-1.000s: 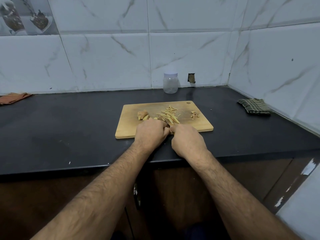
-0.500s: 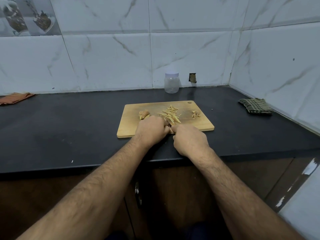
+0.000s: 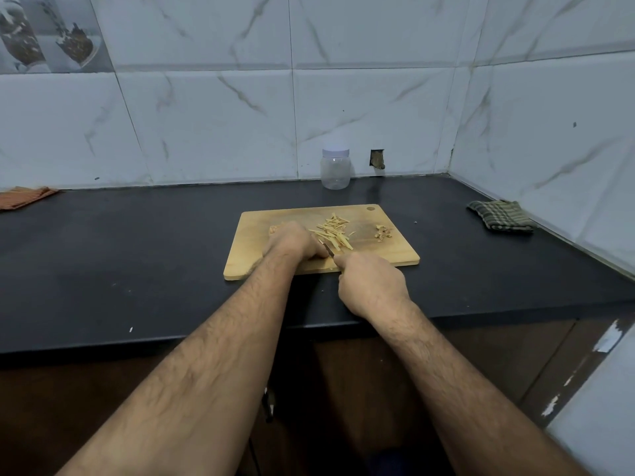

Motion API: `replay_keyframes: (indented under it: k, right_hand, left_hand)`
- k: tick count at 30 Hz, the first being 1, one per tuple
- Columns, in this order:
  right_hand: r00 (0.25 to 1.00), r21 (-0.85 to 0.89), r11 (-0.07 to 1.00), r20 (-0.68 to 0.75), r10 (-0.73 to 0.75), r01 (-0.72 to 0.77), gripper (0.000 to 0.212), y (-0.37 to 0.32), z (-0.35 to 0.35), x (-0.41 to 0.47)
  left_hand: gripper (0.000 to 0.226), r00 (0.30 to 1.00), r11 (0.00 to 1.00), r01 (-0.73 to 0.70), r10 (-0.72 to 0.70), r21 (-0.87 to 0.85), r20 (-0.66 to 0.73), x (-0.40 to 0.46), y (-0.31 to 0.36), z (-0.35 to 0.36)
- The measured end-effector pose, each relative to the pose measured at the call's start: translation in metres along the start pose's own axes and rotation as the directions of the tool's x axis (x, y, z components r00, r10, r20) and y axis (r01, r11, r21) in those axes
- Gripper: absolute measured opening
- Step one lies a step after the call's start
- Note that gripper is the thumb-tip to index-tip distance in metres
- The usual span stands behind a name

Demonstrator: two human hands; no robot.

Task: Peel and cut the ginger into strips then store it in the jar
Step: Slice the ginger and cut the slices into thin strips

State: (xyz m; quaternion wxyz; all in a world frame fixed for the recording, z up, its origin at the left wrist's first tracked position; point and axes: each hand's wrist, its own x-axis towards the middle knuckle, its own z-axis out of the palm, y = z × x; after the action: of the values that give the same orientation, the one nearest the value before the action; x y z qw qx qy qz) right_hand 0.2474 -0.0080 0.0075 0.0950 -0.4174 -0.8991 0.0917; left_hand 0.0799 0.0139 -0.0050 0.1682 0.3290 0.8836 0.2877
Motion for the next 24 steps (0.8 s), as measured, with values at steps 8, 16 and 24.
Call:
replay_keyframes:
  k: [8, 16, 24]
  right_hand:
    - [0.999, 0.029, 1.000, 0.037, 0.005, -0.006, 0.040, 0.001, -0.002, -0.003]
    - [0.998, 0.058, 0.998, 0.065, 0.024, -0.028, 0.047, 0.012, -0.002, -0.019]
    - [0.996, 0.099, 0.993, 0.055, 0.064, -0.070, 0.048, 0.013, -0.005, -0.014]
  left_hand:
    - [0.048, 0.999, 0.999, 0.049, -0.049, 0.019, -0.014, -0.001, 0.005, -0.001]
    - [0.051, 0.998, 0.998, 0.062, -0.062, 0.015, -0.021, -0.005, 0.006, 0.000]
    - [0.062, 0.999, 0.999, 0.043, -0.043, -0.027, -0.003, 0.001, 0.004, 0.005]
